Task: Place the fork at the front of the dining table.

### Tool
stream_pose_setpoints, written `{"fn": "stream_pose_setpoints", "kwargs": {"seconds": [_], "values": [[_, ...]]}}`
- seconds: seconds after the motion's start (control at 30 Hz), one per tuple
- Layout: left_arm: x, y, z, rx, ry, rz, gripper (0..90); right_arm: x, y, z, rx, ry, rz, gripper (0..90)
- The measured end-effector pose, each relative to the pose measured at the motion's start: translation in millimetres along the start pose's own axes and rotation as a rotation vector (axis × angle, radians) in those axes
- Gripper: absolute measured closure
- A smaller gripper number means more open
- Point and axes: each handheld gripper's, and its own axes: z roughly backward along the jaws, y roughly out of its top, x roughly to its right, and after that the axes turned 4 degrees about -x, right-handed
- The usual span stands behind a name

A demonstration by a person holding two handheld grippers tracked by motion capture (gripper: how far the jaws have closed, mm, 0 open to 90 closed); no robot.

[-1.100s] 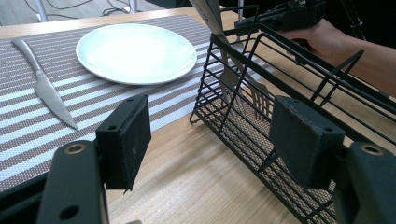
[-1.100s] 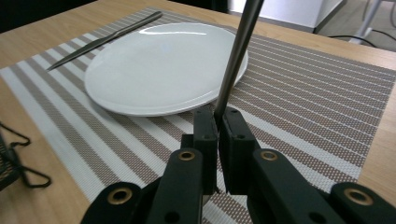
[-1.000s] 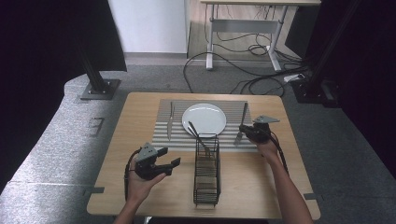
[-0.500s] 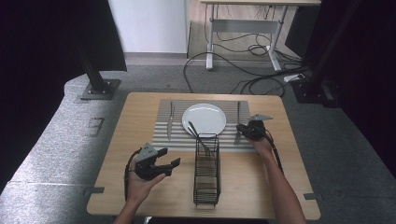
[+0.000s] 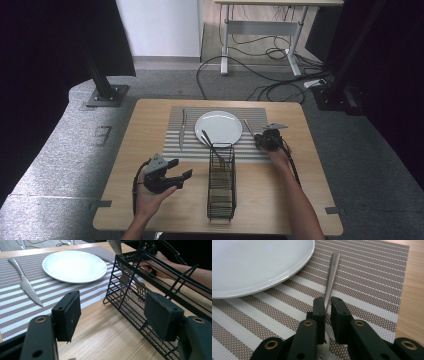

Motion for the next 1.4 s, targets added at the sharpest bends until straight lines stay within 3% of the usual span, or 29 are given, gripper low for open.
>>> {"fn": "stream_pose_setpoints", "kwargs": {"seconds": [0.17, 0.37, 0.5, 0.67, 0.77, 0.9, 1.0, 1.13, 1.23, 1.4], "values": [[0.3, -0.4, -0.6, -0.002, 0.001, -0.002, 30.1, -0.3, 0.8, -1.3, -0.011, -0.005, 0.009, 70.4], [-1.1, -1.2, -1.0, -0.004, 0.004, 0.001, 30.2, 0.8, 7.5, -7.3, -0.025, -0.004, 0.012, 67.6], [-1.1, -1.1, -0.6, -0.003, 0.006, 0.001, 30.3, -1.9, 14.8, -12.6, -0.035, -0.029, 0.041, 67.5], [-1.2, -1.9, -0.3, -0.003, 0.010, 0.000, 30.4, -3.8, 23.5, -19.7, -0.061, -0.056, 0.028, 67.6], [-1.8, -2.0, 0.0, -0.001, 0.011, 0.003, 30.4, -3.9, 25.5, -22.6, -0.073, -0.059, -0.006, 68.4], [-0.9, -1.9, 0.0, 0.000, 0.011, -0.001, 30.4, -7.4, 27.7, -23.9, -0.091, -0.074, 0.016, 73.2], [-0.3, -1.8, 0.8, 0.002, 0.011, -0.003, 30.4, -9.5, 28.4, -23.5, -0.081, -0.079, 0.023, 73.1], [-1.9, -2.0, 1.9, 0.007, 0.014, 0.002, 30.6, -9.4, 34.4, -18.4, -0.030, -0.039, -0.019, 70.1], [-2.1, -1.9, 1.8, 0.007, 0.014, 0.001, 30.6, -13.0, 36.6, -21.8, -0.056, -0.050, 0.006, 69.5], [-1.4, -2.1, 1.9, 0.007, 0.014, -0.001, 30.6, -14.1, 33.8, -31.7, -0.096, -0.077, -0.014, 71.7]]}}
